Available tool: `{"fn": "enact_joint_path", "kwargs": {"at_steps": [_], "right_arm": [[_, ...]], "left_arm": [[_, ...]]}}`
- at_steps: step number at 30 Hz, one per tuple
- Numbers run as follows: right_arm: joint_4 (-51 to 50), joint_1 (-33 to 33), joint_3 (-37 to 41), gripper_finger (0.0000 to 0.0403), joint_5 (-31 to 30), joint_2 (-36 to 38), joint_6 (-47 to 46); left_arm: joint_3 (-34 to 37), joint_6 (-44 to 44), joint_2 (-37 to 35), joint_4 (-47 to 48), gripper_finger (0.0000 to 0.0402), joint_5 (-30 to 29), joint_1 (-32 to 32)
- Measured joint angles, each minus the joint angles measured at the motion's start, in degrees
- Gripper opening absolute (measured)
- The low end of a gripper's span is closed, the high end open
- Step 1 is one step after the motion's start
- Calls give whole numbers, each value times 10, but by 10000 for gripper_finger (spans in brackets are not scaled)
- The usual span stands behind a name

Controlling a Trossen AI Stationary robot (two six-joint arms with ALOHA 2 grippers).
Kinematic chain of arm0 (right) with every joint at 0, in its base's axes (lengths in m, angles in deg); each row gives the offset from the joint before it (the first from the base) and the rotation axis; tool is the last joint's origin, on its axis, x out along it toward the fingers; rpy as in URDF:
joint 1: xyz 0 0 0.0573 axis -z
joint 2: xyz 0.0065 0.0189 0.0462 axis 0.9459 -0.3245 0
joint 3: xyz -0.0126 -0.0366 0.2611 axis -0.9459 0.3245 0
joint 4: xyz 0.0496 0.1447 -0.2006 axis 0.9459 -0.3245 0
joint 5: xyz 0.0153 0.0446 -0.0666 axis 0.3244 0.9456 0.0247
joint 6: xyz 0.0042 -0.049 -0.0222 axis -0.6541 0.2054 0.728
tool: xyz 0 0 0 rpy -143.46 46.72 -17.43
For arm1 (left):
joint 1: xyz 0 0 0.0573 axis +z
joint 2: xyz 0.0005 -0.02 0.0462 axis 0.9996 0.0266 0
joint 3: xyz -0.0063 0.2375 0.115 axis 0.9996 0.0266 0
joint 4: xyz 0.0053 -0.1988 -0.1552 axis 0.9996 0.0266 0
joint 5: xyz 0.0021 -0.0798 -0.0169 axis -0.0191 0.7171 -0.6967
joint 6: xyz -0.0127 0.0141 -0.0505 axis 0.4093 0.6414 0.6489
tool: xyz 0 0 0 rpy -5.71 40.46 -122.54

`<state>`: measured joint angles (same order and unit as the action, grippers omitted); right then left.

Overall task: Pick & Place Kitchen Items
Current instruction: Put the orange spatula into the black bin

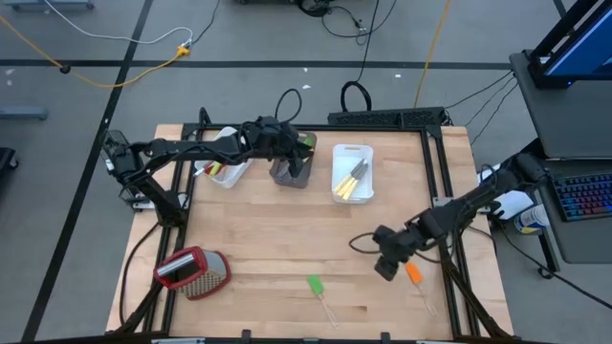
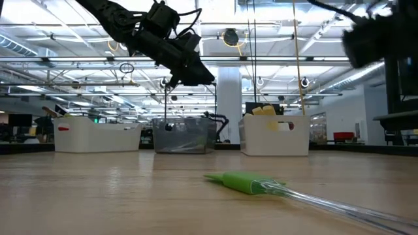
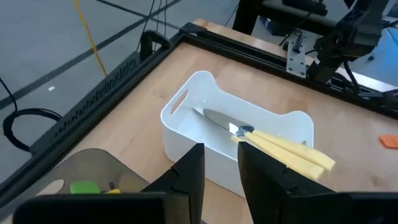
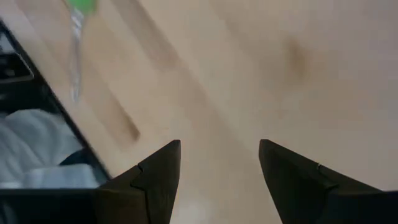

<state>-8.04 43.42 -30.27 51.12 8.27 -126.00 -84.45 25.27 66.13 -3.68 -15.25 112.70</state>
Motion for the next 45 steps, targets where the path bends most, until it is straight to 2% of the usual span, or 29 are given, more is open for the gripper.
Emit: {"fn": "enact_joint_path", "kwargs": {"at_steps": [10,15,25,33,36,45], "right_arm": [[-3,-69,88,210,75,0,-318],[-1,-86,113,210,120,0,-379],[1,-88,141,210,104,1,-382],[-53,-89,142,207,74,1,-330],[-59,-89,142,187,56,-2,-321],[-57,-89,143,86,57,-49,-308]], "left_arm": [[0,-5,0,-2,102,-1,0],[0,-14,0,-9,102,-1,0],[0,-14,0,-12,102,-1,0],[0,-14,0,-12,102,-1,0],[0,-13,0,-12,102,-1,0],[0,-14,0,-12,102,-1,0]]}}
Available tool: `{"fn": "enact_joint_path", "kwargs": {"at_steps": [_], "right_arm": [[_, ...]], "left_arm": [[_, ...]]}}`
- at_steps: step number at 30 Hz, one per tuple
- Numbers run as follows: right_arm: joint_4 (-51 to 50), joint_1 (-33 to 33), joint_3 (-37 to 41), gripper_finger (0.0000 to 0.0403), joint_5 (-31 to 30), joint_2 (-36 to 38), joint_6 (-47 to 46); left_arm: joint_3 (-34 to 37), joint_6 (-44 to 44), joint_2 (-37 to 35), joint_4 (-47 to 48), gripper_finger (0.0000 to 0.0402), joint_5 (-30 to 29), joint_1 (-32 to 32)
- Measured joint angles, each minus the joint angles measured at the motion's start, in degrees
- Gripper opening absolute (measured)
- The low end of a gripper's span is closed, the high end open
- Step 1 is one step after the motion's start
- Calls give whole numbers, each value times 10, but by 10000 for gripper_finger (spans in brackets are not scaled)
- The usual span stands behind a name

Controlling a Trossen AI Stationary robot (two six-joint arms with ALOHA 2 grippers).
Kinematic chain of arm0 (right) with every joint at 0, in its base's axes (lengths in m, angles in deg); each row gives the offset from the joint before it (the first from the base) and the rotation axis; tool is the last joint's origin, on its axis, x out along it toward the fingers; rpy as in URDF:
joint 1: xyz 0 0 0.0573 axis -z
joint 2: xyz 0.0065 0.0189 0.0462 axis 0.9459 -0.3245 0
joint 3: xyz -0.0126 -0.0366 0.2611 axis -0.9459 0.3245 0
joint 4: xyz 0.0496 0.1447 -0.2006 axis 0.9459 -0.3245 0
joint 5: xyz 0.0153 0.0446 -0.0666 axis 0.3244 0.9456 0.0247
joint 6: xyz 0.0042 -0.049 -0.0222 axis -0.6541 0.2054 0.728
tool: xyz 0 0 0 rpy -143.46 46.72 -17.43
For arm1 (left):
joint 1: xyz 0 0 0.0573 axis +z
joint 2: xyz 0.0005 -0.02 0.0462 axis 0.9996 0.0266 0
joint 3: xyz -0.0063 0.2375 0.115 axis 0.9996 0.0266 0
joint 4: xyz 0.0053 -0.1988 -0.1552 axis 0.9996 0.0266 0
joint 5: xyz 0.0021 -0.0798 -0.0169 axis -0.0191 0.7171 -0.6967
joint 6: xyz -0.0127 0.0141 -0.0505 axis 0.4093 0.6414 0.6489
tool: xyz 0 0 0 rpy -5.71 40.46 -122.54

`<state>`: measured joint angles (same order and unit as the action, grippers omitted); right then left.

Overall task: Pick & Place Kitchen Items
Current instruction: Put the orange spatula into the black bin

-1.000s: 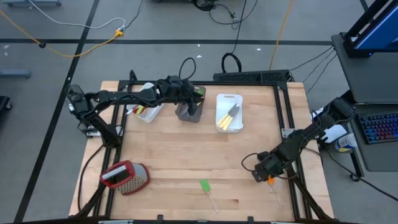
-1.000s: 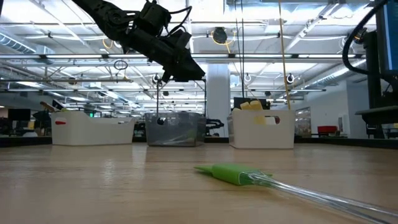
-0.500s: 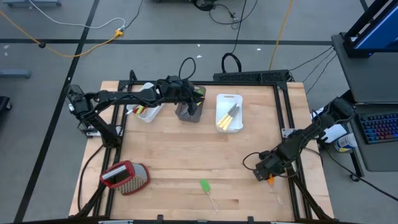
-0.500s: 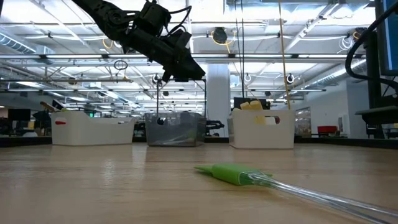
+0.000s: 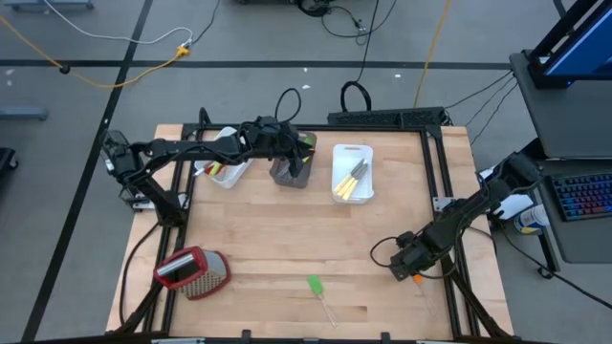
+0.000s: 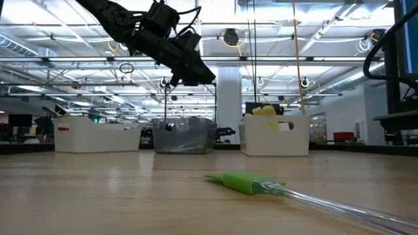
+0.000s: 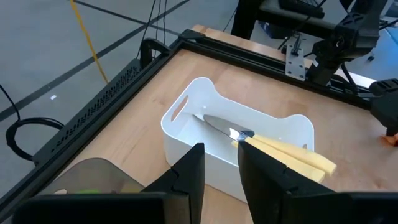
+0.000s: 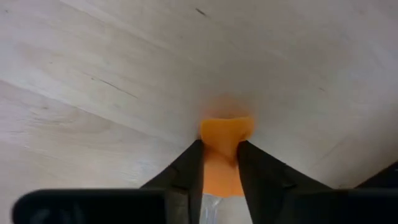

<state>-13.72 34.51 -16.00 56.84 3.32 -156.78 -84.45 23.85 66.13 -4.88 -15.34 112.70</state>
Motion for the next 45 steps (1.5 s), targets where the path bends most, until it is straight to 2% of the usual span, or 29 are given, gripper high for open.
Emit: {"fn": "enact_joint_path", "kwargs": {"at_steps": [6,15,23,30,33,39,45], "right_arm": [[4,0,0,57,-1,-5,2],[-4,0,0,40,-9,-4,15],[5,1,1,17,-50,62,28],[7,3,2,14,-197,119,75],[22,2,2,13,-238,137,106],[40,3,2,13,-316,153,170],[104,13,2,13,-440,159,265]], "left_arm": [[0,0,0,0,102,0,0],[0,-1,0,0,102,0,0],[0,1,0,-1,102,0,0],[0,0,0,-2,102,0,0],[0,0,0,-2,102,0,0],[0,0,0,-2,102,0,-1],[0,-4,0,-2,102,1,-23]]}}
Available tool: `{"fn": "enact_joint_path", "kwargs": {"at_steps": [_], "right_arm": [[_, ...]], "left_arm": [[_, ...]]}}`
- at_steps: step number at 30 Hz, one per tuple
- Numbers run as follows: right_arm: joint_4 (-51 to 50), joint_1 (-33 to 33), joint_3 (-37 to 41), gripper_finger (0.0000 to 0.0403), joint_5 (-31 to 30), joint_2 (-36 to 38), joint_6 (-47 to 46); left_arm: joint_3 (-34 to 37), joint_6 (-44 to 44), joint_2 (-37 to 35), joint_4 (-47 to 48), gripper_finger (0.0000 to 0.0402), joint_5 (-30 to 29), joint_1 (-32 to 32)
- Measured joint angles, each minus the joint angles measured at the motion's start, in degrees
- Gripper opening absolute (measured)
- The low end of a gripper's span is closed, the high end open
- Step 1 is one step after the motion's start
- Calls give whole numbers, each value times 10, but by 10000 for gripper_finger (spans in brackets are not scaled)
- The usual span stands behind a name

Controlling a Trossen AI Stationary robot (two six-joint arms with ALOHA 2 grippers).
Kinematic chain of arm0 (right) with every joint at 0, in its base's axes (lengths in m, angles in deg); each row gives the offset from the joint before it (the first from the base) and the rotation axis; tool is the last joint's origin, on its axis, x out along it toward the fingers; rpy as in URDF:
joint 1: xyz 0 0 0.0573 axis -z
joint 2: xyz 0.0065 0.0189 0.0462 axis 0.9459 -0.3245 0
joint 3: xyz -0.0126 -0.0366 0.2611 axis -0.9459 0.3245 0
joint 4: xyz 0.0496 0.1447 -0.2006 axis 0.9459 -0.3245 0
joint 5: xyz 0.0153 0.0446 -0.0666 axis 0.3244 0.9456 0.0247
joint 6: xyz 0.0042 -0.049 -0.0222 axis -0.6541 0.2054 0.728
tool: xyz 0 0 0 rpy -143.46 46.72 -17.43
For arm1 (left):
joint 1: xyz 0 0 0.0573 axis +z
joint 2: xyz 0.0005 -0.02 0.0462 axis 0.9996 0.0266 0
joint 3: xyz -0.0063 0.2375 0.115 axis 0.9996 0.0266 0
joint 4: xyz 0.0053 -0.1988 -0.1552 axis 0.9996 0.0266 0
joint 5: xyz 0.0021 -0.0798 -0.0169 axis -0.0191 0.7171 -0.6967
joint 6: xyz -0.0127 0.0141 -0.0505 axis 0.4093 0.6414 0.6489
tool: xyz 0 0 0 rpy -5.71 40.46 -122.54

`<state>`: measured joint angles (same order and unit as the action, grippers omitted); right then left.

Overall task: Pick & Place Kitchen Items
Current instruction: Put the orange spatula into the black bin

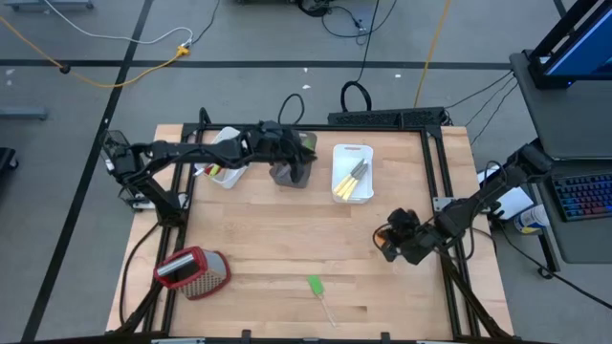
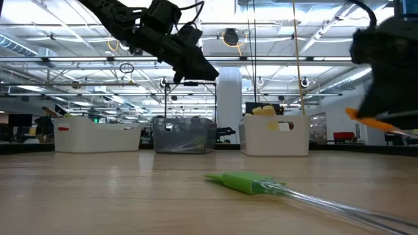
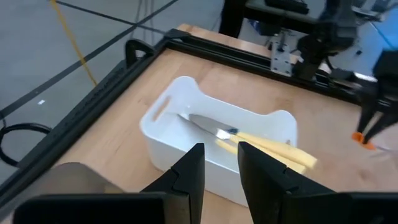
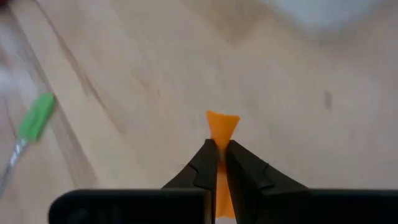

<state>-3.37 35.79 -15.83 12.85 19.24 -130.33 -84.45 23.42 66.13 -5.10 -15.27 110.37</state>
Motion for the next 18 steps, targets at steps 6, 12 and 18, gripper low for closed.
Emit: {"fn": "enact_joint_path", "kwargs": {"at_steps": [6,12,18], "right_arm": [[92,41,-1,13,-83,0,169],[212,101,-1,13,-157,0,364],[378,156,-1,13,-145,0,533]], "left_arm": [[0,-12,0,1,102,0,-36],[0,-11,0,5,102,0,-74],[0,-21,0,4,102,0,-103]]}}
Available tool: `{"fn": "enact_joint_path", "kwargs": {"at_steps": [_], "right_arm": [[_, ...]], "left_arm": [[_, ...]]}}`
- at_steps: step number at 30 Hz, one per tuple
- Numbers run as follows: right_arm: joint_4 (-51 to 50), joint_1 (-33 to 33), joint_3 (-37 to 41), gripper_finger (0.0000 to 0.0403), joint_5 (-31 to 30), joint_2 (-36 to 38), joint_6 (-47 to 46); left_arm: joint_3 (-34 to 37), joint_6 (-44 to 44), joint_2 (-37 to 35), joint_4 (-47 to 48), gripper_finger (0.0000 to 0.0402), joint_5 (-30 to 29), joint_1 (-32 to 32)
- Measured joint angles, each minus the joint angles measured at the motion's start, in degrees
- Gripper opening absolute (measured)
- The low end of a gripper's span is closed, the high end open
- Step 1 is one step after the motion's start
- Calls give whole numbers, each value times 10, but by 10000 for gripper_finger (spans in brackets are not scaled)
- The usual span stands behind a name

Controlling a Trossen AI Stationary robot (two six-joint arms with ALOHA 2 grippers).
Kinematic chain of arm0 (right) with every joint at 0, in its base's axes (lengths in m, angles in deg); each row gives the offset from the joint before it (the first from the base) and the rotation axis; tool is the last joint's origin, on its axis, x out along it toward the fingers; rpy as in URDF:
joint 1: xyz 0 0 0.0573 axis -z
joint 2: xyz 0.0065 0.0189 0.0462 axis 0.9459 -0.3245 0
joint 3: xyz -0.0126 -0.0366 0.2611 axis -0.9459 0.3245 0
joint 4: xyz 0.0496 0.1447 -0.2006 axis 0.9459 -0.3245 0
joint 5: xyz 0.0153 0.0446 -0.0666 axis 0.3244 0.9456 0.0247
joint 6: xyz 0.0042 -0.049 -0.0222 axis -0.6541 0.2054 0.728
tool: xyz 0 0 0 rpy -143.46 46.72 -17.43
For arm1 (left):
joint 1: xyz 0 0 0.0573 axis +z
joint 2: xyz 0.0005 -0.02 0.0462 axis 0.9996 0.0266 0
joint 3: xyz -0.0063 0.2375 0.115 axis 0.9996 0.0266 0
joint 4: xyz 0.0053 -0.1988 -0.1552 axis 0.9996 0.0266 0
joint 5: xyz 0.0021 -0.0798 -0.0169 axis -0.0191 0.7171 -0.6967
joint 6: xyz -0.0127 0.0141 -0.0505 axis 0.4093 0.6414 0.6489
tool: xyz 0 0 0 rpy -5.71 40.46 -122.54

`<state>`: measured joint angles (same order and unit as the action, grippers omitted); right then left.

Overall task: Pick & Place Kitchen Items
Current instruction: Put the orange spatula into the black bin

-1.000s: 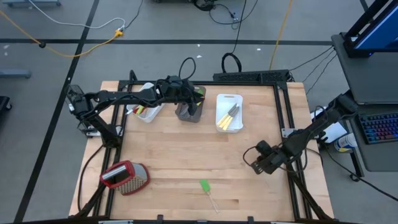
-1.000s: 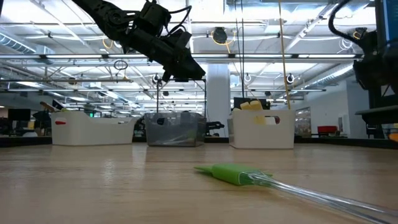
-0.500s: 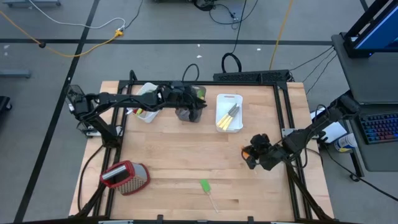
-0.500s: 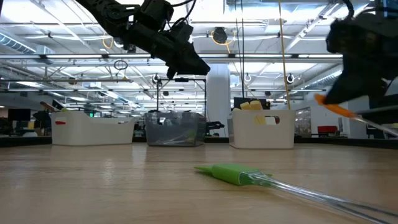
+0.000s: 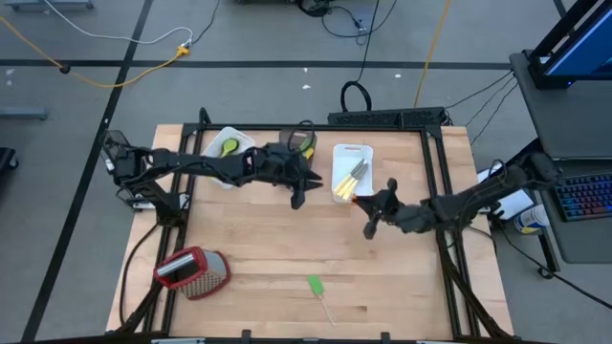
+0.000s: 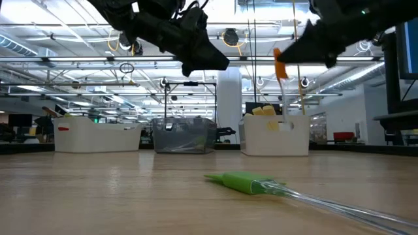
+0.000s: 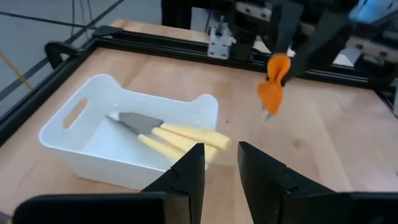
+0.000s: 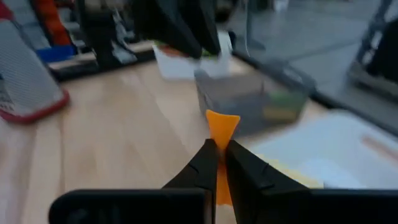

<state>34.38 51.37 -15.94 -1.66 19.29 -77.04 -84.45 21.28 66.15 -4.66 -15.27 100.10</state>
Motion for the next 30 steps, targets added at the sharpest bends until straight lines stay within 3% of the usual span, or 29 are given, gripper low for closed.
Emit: {"fn": "enact_joint_path", "kwargs": {"at_steps": [10,19,25,30], "right_arm": [[195,90,0,13,109,0,176],[279,170,0,13,209,0,195],[327,209,0,13,216,-1,201],[392,228,0,13,284,-20,201]], "left_arm": [[0,-26,0,-2,102,0,-25],[0,-28,0,-49,102,-31,-28],[0,-36,0,-85,102,-43,-28],[1,-51,7,-112,102,-60,-28]]}}
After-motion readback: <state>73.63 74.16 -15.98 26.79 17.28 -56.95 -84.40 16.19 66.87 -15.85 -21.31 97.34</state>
